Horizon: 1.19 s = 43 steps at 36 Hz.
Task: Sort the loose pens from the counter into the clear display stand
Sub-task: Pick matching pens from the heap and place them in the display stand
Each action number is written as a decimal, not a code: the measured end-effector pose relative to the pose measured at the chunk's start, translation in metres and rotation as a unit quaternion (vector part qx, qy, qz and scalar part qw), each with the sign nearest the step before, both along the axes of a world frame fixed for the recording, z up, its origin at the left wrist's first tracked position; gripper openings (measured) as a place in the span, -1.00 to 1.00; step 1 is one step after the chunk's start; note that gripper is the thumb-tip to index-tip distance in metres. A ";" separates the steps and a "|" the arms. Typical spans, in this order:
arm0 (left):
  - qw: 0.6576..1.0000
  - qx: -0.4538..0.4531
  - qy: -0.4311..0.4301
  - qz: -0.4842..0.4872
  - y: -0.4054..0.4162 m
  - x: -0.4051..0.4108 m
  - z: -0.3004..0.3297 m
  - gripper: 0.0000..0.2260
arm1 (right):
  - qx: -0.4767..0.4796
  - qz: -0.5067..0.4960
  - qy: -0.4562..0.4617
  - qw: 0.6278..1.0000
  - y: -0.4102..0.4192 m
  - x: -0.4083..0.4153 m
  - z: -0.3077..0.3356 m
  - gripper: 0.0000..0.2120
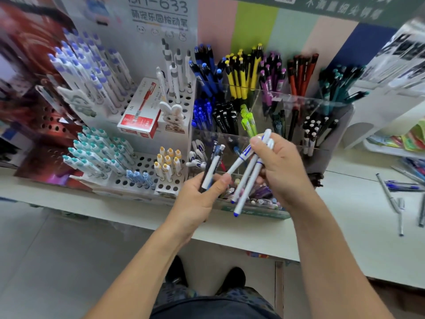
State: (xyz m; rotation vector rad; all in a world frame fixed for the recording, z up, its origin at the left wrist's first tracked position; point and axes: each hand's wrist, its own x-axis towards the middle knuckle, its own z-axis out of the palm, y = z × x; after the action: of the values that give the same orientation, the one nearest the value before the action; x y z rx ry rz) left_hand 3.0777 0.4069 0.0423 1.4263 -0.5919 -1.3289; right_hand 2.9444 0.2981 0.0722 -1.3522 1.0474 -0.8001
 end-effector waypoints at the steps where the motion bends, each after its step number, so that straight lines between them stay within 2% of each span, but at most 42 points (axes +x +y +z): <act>1: 1.000 -0.011 0.007 -0.008 0.001 -0.004 0.001 -0.78 | -0.012 -0.010 -0.001 1.000 0.003 0.007 -0.003 -0.82; 3: 0.999 -0.036 0.001 -0.029 0.002 -0.010 0.002 -0.91 | -0.044 -0.041 0.005 0.998 0.009 0.017 -0.007 -0.80; 6: 0.998 -0.050 -0.017 -0.037 0.004 -0.014 0.001 -0.87 | -0.108 -0.103 0.031 0.988 0.016 0.026 -0.012 -0.74; 8: 0.998 -0.051 -0.016 -0.036 0.005 -0.011 -0.001 -0.83 | -0.115 -0.116 0.039 0.986 0.018 0.029 -0.015 -0.74; 13: 0.996 -0.013 -0.009 -0.086 0.009 0.003 -0.007 -0.94 | 0.063 -0.012 -0.043 0.997 0.016 0.024 -0.016 -0.80; 17: 0.997 -0.022 -0.015 -0.079 0.011 0.003 -0.011 -0.92 | 0.111 0.055 -0.021 0.992 0.009 0.015 -0.018 -0.76; 19: 0.999 -0.026 -0.014 -0.029 0.010 0.001 -0.013 -0.93 | 0.085 0.064 -0.014 0.994 0.005 0.012 -0.016 -0.79; 21: 0.998 -0.028 -0.009 0.053 0.010 0.002 -0.018 -0.90 | 0.029 0.020 -0.033 0.999 0.003 0.010 -0.010 -0.81; 25: 0.985 -0.014 -0.101 0.137 0.006 0.011 -0.033 -0.89 | -0.123 -0.074 -0.036 0.989 -0.003 0.015 0.003 -0.84; 30: 0.985 0.010 -0.033 0.168 0.002 0.016 -0.041 -0.92 | -0.291 -0.042 0.118 0.949 -0.007 0.050 -0.023 -0.80; 34: 0.987 0.017 0.046 0.156 0.001 0.023 -0.040 -0.87 | -0.307 0.015 0.193 0.932 -0.007 0.075 -0.060 -0.82; 38: 0.988 0.020 0.065 0.141 0.000 0.026 -0.041 -0.83 | -0.296 0.051 0.283 0.911 -0.005 0.083 -0.082 -0.88; 43: 0.990 0.016 0.073 0.117 0.000 0.026 -0.044 -0.78 | -0.274 0.038 0.264 0.924 0.003 0.085 -0.082 -0.65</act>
State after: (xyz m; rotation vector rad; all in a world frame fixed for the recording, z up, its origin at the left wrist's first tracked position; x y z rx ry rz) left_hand 3.1041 0.4067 -0.0021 1.3649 -0.2982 -1.2456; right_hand 3.0294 0.3014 -0.0101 -2.1603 1.2175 -0.7107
